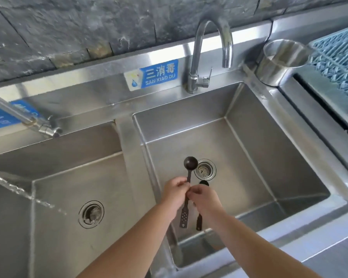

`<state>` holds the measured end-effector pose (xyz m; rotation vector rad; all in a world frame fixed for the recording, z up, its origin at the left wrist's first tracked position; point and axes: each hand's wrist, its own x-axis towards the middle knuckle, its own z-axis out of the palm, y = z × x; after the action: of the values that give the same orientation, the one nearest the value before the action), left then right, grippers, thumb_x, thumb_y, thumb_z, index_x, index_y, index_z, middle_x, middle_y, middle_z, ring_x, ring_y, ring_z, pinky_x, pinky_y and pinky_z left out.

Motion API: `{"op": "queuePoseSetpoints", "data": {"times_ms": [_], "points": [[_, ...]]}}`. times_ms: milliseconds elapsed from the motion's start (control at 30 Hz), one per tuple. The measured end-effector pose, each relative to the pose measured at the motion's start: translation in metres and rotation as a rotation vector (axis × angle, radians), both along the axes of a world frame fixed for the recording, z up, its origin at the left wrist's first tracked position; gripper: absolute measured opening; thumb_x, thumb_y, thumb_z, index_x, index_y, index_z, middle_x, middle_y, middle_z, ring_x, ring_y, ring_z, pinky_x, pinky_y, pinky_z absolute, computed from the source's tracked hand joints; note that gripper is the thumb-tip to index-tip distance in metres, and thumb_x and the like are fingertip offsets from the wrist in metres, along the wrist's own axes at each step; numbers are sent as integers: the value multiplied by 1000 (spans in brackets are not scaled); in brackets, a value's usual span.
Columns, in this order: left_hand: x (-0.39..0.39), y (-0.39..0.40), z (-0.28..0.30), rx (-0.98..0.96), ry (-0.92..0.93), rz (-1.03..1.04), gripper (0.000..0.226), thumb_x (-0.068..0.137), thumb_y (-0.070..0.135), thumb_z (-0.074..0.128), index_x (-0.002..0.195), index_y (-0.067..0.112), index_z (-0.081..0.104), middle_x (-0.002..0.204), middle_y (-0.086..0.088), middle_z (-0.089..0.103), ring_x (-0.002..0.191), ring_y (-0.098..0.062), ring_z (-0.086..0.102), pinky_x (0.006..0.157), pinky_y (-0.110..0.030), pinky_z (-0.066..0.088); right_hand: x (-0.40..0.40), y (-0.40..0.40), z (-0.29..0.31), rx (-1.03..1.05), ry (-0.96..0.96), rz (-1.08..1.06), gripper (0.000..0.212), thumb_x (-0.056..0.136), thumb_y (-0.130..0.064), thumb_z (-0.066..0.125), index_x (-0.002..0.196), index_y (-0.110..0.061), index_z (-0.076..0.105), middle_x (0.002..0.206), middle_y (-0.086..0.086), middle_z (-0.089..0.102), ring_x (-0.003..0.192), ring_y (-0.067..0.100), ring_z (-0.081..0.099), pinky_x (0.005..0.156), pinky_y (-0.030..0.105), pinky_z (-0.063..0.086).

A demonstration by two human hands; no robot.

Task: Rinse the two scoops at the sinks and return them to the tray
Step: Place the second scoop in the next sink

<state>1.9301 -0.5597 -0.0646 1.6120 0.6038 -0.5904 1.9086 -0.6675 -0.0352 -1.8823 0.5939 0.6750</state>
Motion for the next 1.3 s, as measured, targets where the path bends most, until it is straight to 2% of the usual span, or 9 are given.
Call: {"op": "queuePoseSetpoints", "data": {"times_ms": [100,233,333,467,800,967,1133,1233,1300], "points": [[10,-28,-36,147,47,-11,21,88,11,62,106,16,72,100,-5,74,89,-19,68,77,-29,53,23,-27,-45,-76,94,99,16,87,-18,66,71,-22,68,60,-6,61,55,11,55,52,22,41],[20,-45,-83,313,114,-104,18,88,11,62,103,11,72,101,-10,74,93,-26,67,82,-34,52,42,-48,-108,-113,193,184,16,85,-16,69,85,-1,74,70,6,65,65,18,60,66,34,53],[23,-51,-115,420,154,-257,17,87,13,60,95,12,75,97,-11,75,95,-29,68,85,-37,52,50,-50,-145,-196,213,313,18,85,-18,65,84,-6,78,80,10,76,66,17,64,67,28,54],[23,-52,-150,485,219,-343,18,87,16,58,88,17,76,88,-6,74,88,-24,66,76,-30,51,53,-44,-183,-251,270,442,20,81,-20,63,87,-10,80,89,10,78,90,24,72,82,30,57],[23,-47,-175,580,331,-216,18,85,15,60,87,18,77,89,-3,74,82,-20,63,68,-25,45,53,-21,-224,-403,244,602,20,89,-13,53,98,-3,69,105,18,71,103,35,65,71,32,45],[24,-48,-167,608,337,-228,10,86,24,65,93,21,71,100,-3,71,86,-20,61,68,-26,41,52,-23,-216,-407,242,558,22,89,-16,55,96,0,70,102,20,71,101,38,66,75,35,50],[23,-47,-124,727,242,-440,30,90,37,60,115,19,58,115,-6,64,108,-28,62,72,-34,44,51,-30,-171,-400,183,599,22,91,-22,53,79,-9,66,95,17,71,95,35,67,68,29,44],[27,-42,-82,798,30,-606,29,90,36,56,113,18,53,115,-7,62,110,-31,59,80,-39,48,50,-37,-116,-506,90,698,19,91,-23,47,95,-15,64,104,9,67,100,31,64,75,35,52],[29,-35,-51,845,-122,-702,34,89,41,52,115,18,50,116,-7,57,113,-30,55,85,-44,49,44,-41,-81,-622,-54,801,27,87,-27,45,110,-21,58,122,3,61,121,27,54,91,41,50]]}}
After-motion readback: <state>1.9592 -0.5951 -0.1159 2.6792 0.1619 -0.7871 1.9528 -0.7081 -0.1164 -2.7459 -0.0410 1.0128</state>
